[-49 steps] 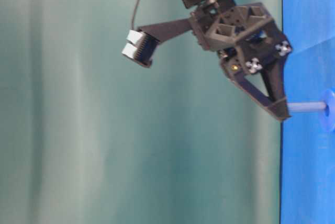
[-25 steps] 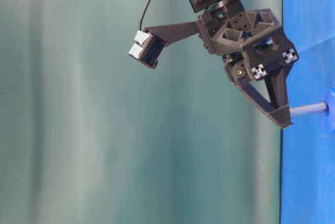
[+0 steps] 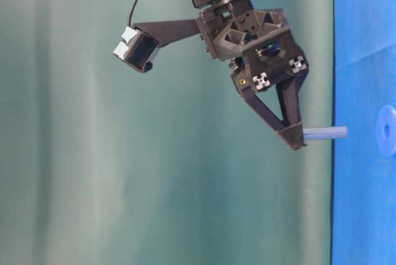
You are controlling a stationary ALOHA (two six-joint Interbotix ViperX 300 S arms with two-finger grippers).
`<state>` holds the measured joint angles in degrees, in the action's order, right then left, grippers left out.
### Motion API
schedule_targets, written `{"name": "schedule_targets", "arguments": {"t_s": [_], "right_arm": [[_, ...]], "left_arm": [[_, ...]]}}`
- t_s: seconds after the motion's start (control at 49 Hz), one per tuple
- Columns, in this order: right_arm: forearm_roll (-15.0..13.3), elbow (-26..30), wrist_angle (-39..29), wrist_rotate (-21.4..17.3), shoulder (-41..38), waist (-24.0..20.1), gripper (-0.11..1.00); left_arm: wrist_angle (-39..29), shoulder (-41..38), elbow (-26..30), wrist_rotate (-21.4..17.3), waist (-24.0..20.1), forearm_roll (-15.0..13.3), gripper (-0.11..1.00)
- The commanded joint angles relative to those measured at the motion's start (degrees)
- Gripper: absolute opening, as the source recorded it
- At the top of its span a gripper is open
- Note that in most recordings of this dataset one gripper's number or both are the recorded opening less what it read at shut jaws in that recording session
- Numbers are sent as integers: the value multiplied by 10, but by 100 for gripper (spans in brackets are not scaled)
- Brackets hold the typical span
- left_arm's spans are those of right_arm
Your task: Insert the shaft placed at a random location into the center hole of the small gear at another random location.
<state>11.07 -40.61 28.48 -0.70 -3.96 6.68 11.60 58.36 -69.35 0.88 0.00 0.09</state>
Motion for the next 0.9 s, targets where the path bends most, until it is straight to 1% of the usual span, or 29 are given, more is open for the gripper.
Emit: {"name": "schedule_targets", "arguments": {"t_s": [0.0, 0.245, 0.51, 0.877], "right_arm": [[-1, 5, 6, 1, 12, -4, 3], [4, 9, 21, -4, -20, -10, 3], [25, 5, 39, -4, -51, -11, 3], [26, -4, 55, -4, -67, -12, 3]], "left_arm": [[3, -2, 6, 1, -1, 1, 0], [3, -2, 6, 1, -1, 1, 0], [3, -2, 6, 1, 0, 1, 0], [3, -3, 6, 1, 0, 1, 0]]}}
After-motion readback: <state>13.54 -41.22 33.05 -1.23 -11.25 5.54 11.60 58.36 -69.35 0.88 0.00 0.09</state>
